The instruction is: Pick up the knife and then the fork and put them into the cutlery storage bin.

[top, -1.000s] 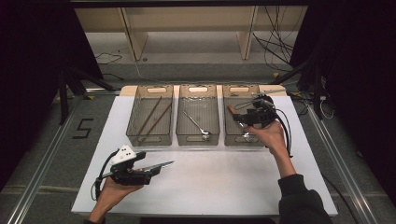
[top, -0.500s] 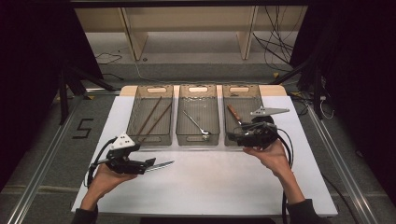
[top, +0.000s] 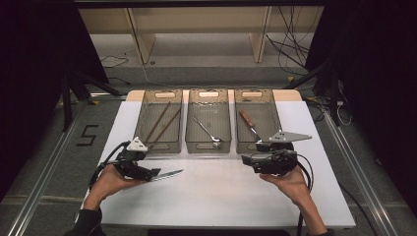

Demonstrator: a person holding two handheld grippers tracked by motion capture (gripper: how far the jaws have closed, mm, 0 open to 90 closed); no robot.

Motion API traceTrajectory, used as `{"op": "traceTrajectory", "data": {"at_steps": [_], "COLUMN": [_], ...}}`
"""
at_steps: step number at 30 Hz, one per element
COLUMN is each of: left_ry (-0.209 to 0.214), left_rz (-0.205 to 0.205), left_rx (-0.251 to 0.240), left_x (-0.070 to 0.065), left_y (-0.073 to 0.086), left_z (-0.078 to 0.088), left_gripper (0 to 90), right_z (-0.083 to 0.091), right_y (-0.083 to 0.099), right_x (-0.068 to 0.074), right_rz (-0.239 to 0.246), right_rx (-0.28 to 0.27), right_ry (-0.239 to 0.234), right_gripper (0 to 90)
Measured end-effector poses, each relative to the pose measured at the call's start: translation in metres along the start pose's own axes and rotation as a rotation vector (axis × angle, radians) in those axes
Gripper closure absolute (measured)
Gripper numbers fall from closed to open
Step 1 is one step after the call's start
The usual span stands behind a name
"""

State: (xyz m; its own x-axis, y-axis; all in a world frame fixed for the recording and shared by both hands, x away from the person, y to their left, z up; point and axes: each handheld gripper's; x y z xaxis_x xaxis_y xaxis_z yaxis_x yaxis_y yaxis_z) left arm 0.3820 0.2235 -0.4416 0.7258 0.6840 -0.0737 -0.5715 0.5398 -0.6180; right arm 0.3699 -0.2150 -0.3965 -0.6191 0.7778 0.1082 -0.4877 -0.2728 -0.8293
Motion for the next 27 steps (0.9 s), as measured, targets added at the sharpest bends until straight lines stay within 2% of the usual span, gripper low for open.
{"op": "traceTrajectory", "data": {"at_steps": [3,6,9,15,27], "left_ry": [-0.002,-0.002,-0.009,-0.004,0.024], "left_rz": [-0.012,-0.020,-0.006,-0.009,-0.007], "left_rx": [0.017,0.057,0.080,0.141,0.282], "left_x": [0.000,0.001,0.004,0.007,0.012], "left_y": [0.000,0.002,0.006,0.012,0.023], "left_z": [0.001,0.002,0.003,0.006,-0.001], "left_gripper": [19.6,20.3,21.7,25.7,40.2], "right_z": [-0.003,-0.003,-0.003,0.001,0.003], "right_y": [0.010,0.017,0.023,0.029,0.040], "right_x": [-0.002,-0.002,0.001,0.008,0.014], "right_rz": [-0.005,-0.013,-0.001,0.011,0.021], "right_rx": [-0.002,-0.013,-0.017,-0.029,-0.017], "right_ry": [0.001,-0.010,-0.013,-0.026,-0.043], "right_gripper": [25.5,25.4,24.8,24.3,24.0]}}
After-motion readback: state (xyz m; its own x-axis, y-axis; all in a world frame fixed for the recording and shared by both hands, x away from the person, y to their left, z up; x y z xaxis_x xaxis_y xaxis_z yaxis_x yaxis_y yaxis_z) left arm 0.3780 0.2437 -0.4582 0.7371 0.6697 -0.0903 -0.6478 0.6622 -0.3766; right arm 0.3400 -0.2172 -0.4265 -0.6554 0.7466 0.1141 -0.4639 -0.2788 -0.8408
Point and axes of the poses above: each handheld gripper's, and its own axes: z roughly backward along the jaws, y roughly out of its underside, x roughly to its left, and after that the axes turned 7 degrees about y, right-handed
